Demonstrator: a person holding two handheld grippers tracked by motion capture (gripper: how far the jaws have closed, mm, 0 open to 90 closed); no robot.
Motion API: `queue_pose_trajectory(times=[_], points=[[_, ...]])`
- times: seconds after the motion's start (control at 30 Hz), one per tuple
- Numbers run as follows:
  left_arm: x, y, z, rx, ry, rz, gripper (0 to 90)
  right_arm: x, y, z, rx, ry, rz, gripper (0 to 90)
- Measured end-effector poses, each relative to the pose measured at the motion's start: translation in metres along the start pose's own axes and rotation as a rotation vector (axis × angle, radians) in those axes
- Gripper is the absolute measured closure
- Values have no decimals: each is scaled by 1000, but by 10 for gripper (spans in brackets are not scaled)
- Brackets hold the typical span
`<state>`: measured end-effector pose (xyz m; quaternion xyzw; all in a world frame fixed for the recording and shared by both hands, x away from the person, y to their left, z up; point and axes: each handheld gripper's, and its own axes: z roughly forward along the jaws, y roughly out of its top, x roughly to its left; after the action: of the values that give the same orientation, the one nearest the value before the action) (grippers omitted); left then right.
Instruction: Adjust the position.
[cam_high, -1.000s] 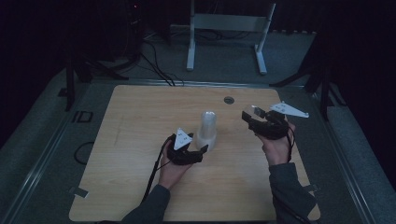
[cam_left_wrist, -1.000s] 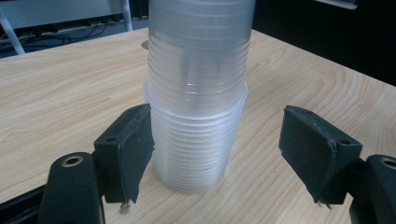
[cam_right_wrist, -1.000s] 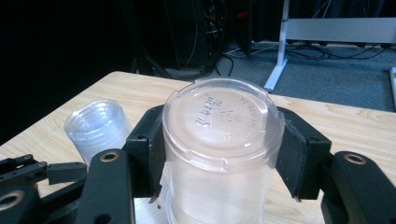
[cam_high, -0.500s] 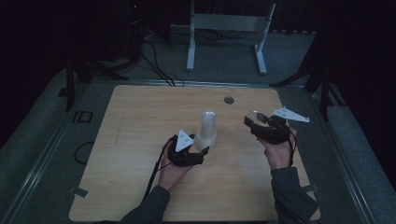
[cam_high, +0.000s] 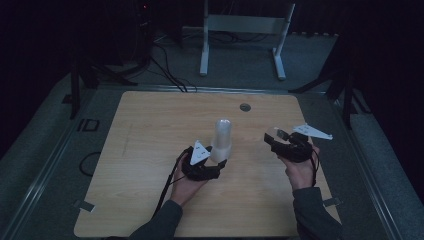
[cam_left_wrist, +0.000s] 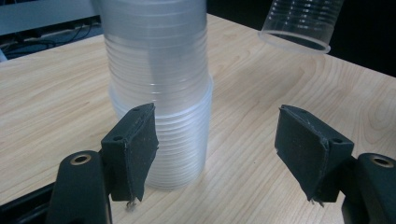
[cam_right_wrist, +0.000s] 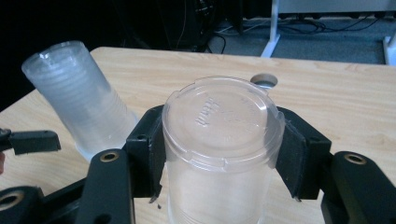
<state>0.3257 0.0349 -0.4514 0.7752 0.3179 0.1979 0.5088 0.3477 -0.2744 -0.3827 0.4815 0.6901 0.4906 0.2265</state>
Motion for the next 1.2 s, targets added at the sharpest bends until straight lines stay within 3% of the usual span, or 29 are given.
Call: queue_pose_trajectory(times=[0.23, 0.5, 0.67, 1.2], points=[[-5, 2, 2, 8, -21, 25, 298, -2, -15, -2, 10, 0, 20, 408], [-7, 5, 3, 6, -35, 25, 304, -6, -27, -8, 5, -7, 46, 409], [-13, 8, 6, 10, -47, 38, 303, -9, -36, -9, -1, -6, 82, 409], [-28, 10, 23, 26, -78, 49, 285, -10, -53, -6, -4, 46, 173, 409]])
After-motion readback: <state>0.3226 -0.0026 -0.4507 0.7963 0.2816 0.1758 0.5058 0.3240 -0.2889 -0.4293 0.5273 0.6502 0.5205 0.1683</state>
